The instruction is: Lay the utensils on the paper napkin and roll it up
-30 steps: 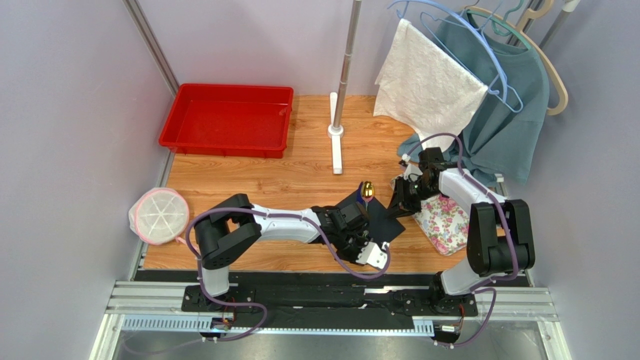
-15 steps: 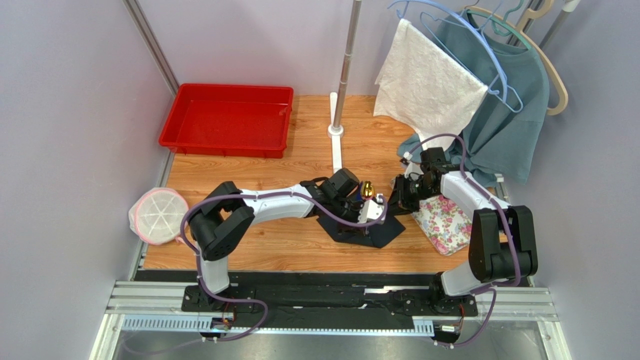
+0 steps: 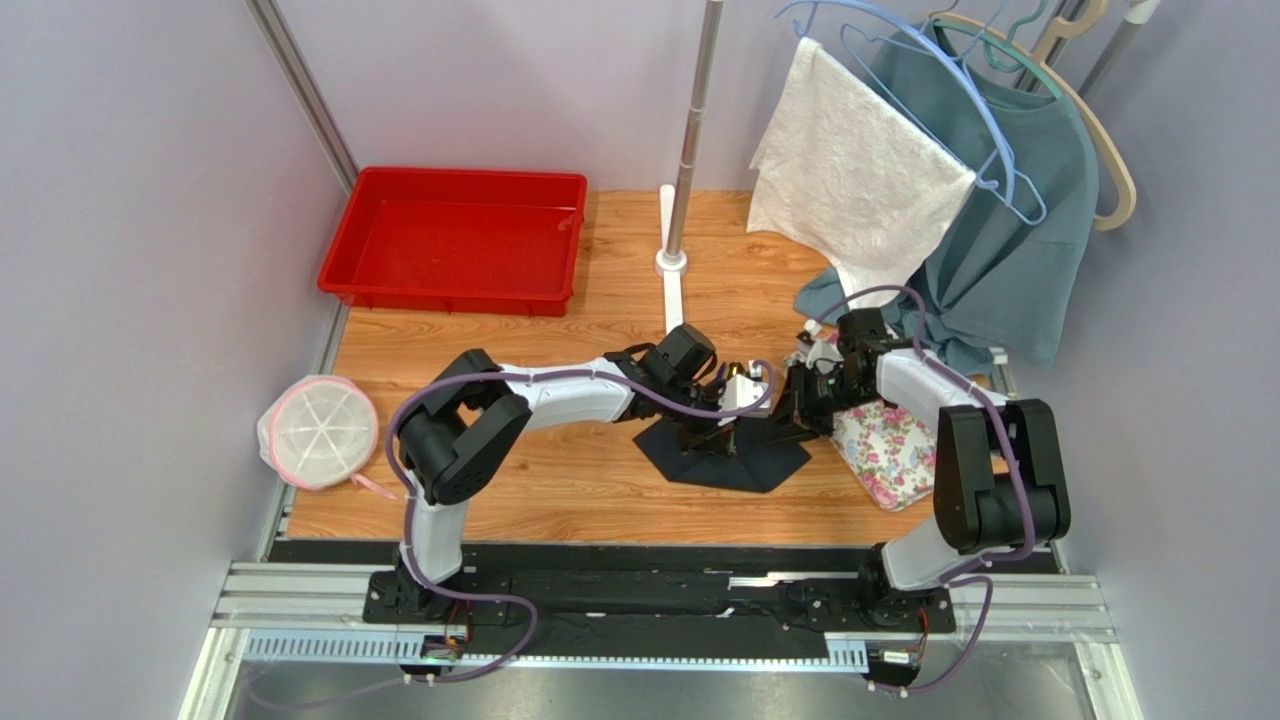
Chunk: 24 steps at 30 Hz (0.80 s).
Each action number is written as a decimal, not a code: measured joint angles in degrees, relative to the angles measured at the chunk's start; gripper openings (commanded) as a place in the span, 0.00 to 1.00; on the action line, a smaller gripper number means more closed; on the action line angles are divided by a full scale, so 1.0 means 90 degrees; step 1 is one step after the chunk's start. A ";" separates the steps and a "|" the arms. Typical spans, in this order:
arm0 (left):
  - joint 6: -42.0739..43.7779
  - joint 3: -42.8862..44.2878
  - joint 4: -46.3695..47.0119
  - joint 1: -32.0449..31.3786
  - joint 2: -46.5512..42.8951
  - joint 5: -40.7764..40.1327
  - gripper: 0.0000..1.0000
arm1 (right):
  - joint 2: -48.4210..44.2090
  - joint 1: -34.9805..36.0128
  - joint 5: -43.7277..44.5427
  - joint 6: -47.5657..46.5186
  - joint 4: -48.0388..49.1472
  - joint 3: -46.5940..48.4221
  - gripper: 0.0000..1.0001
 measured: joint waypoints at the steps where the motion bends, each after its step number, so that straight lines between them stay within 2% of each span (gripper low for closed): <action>1: -0.0027 0.0019 0.0005 0.0017 0.0024 -0.0029 0.00 | 0.0017 0.0002 -0.0002 0.0005 0.0024 -0.0034 0.10; 10: -0.0226 0.0053 0.0131 0.0109 0.0197 -0.0175 0.00 | 0.0029 0.0318 0.0019 0.0095 0.0248 -0.0321 0.11; 24: -0.0374 0.0253 0.0185 0.0158 0.0413 -0.0243 0.00 | 0.0617 0.0860 0.0243 0.0124 0.0391 -0.0333 0.04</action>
